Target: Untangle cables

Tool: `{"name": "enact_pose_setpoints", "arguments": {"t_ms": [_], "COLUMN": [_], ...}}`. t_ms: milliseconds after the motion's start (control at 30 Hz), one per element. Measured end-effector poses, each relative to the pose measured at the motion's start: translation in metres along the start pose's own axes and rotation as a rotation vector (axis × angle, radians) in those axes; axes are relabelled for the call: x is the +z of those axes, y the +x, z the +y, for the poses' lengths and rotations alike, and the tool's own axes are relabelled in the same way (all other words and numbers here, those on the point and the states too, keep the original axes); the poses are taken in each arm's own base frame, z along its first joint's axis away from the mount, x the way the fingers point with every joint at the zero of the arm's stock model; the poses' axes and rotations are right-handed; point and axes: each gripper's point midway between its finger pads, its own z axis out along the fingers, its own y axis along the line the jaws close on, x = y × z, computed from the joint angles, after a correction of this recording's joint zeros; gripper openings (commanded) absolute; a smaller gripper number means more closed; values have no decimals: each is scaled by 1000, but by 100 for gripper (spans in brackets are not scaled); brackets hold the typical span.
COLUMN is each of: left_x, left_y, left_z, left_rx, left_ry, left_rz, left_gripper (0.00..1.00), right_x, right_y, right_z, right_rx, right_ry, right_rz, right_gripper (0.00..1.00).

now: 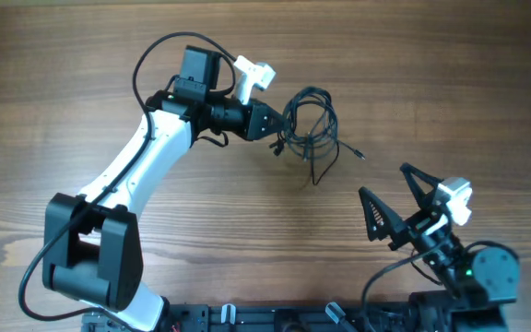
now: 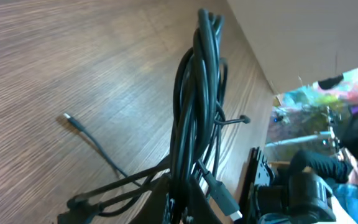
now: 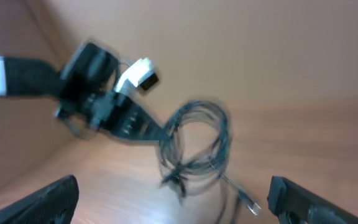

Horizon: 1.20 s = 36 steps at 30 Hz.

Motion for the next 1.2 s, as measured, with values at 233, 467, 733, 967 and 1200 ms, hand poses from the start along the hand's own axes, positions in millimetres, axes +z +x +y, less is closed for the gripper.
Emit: {"name": "enact_pose_setpoints", "arguments": {"t_ms": [233, 467, 733, 967, 1200], "left_x": [14, 9, 6, 9, 7], "left_y": [7, 9, 10, 12, 13], "left_z": [-30, -58, -70, -75, -81], "left_rx": [50, 46, 46, 52, 51], "left_ry": [111, 273, 346, 359, 395], "left_rz": [37, 43, 47, 58, 59], "left_gripper": [4, 4, 4, 4, 4], "right_x": [46, 78, 102, 112, 118], "right_y": [-23, 7, 39, 60, 54], "right_z": [23, 12, -13, -11, -16], "right_rx": [207, 371, 422, 425, 388], "right_ry": [-202, -286, -265, -277, -254], "right_rz": [206, 354, 438, 498, 457], "right_gripper": [85, 43, 47, 50, 48]}}
